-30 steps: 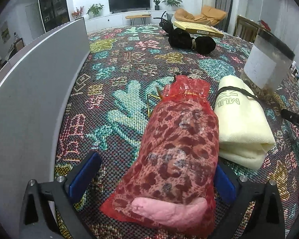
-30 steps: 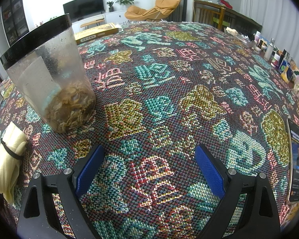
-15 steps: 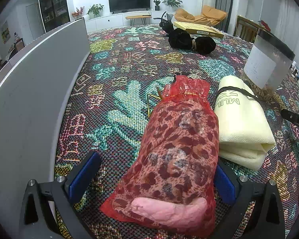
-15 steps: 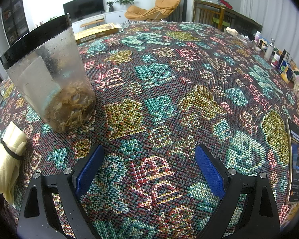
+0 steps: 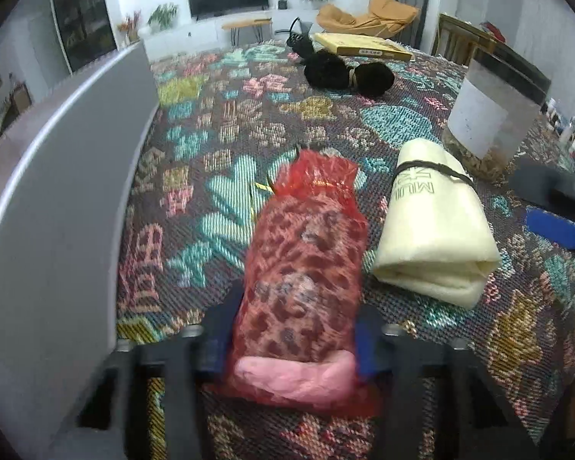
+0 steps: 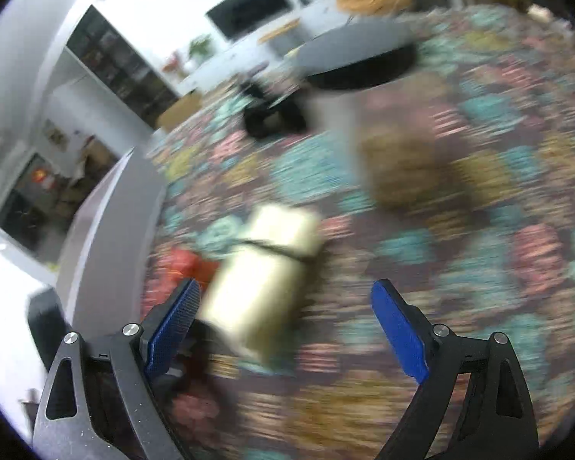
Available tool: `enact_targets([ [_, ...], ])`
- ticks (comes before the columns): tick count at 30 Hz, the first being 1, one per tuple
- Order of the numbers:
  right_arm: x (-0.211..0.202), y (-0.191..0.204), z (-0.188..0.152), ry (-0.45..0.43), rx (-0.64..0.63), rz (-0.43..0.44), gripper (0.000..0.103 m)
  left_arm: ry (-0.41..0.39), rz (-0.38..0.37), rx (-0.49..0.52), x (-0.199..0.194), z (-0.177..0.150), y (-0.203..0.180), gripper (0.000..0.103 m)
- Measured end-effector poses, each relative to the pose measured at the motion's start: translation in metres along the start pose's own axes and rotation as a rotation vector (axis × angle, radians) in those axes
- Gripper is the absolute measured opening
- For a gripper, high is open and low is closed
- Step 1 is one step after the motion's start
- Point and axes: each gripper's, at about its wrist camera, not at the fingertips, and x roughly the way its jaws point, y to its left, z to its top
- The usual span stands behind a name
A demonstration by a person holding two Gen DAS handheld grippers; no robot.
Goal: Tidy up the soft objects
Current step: 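Grasp the cream strapped bundle with the right tool while the left tool holds the red bag, then carry the red bag and cream bundle over the white box and open both tools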
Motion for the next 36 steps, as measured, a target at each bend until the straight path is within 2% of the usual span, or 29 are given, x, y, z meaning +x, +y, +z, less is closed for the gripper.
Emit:
enact_targets([
  [2,0.027,0.017,0.005,0.058,0.001,-0.025,0.091,-0.002,0.002,-0.027,-0.005,-0.004,0.002,0.04],
  [3,0.037,0.02,0.005,0.084,-0.003,-0.041,0.081,-0.002,-0.007,-0.05,-0.009,-0.007,0.005,0.039],
  [5,0.056,0.022,0.004,0.156,0.008,-0.065,0.049,0.005,-0.025,-0.088,-0.013,-0.013,0.009,0.039],
  [9,0.04,0.026,0.004,0.13,-0.029,-0.058,0.036,0.005,-0.076,-0.134,-0.024,-0.022,0.013,0.039],
  [14,-0.014,0.026,0.011,0.003,-0.076,-0.078,0.035,-0.055,-0.186,-0.164,-0.059,-0.018,0.007,0.039],
  [17,-0.044,0.042,0.017,-0.055,-0.111,-0.044,0.035,-0.118,-0.257,-0.164,-0.097,-0.009,0.007,0.039],
  [20,-0.072,0.074,0.018,-0.103,-0.161,0.026,0.035,-0.185,-0.279,-0.179,-0.137,-0.001,0.026,0.039],
  [23,-0.095,0.119,0.015,-0.127,-0.22,0.126,0.035,-0.264,-0.214,-0.205,-0.179,0.0,0.067,0.039],
  [26,-0.104,0.178,0.007,-0.109,-0.298,0.248,0.035,-0.305,-0.059,-0.243,-0.21,-0.009,0.123,0.039],
  [28,-0.101,0.216,-0.004,-0.08,-0.355,0.317,0.035,-0.302,0.038,-0.27,-0.22,-0.02,0.157,0.039],
  [31,-0.087,0.26,-0.025,-0.021,-0.429,0.386,0.035,-0.249,0.188,-0.334,-0.221,-0.043,0.208,0.043],
  [32,-0.077,0.274,-0.035,0.005,-0.451,0.408,0.037,-0.223,0.226,-0.356,-0.218,-0.05,0.221,0.053],
  [33,-0.065,0.287,-0.047,0.031,-0.474,0.425,0.047,-0.188,0.263,-0.383,-0.212,-0.058,0.235,0.074],
  [34,-0.054,0.295,-0.057,0.054,-0.492,0.43,0.055,-0.164,0.291,-0.41,-0.207,-0.065,0.247,0.085],
  [35,-0.041,0.301,-0.067,0.089,-0.509,0.431,0.079,-0.153,0.315,-0.436,-0.202,-0.071,0.257,0.096],
  [36,-0.029,0.301,-0.076,0.132,-0.52,0.425,0.084,-0.146,0.338,-0.466,-0.198,-0.078,0.266,0.096],
])
